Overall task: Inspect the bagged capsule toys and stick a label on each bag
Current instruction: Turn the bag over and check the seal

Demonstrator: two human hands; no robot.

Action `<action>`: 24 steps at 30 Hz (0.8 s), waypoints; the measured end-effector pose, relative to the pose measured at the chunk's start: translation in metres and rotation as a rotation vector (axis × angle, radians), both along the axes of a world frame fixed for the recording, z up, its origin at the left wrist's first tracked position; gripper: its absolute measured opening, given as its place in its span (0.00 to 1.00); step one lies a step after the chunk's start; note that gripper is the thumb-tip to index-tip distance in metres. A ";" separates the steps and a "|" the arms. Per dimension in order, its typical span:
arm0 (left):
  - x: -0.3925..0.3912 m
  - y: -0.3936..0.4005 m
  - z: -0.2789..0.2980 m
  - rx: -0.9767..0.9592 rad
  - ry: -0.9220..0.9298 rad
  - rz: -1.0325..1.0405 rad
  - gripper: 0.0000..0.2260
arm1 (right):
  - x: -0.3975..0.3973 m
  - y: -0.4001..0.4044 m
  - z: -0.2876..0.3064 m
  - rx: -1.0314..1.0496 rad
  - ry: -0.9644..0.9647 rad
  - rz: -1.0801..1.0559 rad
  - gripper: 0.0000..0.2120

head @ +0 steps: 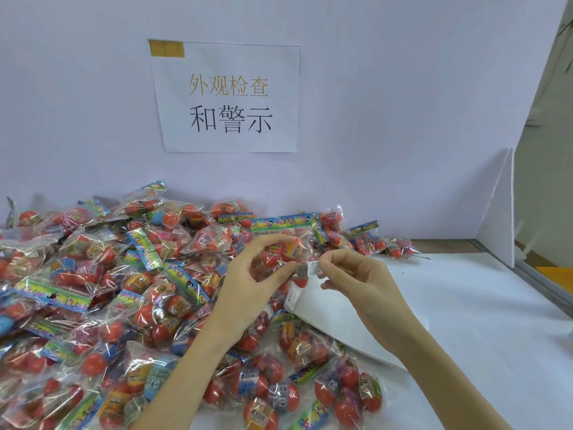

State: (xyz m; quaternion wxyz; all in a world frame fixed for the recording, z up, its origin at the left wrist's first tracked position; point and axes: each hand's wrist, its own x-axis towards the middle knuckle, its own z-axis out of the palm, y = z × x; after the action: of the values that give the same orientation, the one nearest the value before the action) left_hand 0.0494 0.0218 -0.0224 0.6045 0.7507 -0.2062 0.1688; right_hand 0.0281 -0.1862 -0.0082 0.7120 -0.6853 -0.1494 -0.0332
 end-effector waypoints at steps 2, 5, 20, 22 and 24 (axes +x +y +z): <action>-0.001 -0.002 0.000 -0.005 0.007 -0.006 0.16 | -0.001 0.001 0.000 -0.091 -0.020 -0.014 0.06; -0.004 -0.003 0.002 0.011 0.015 -0.056 0.15 | -0.001 0.003 -0.002 -0.142 0.010 -0.050 0.05; -0.004 -0.003 0.000 0.067 0.050 -0.090 0.23 | 0.001 0.007 -0.006 -0.195 0.020 -0.130 0.05; -0.003 -0.004 -0.001 0.061 0.038 -0.078 0.23 | 0.001 0.007 -0.006 -0.183 0.018 -0.127 0.04; -0.002 -0.004 -0.002 0.049 0.047 -0.075 0.23 | 0.000 0.007 -0.006 -0.182 0.002 -0.125 0.03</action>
State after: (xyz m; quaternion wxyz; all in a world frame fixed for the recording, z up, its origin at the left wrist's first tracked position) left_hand 0.0474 0.0175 -0.0241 0.5965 0.7608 -0.2241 0.1230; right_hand 0.0280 -0.1796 -0.0146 0.6435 -0.7552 -0.1081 -0.0632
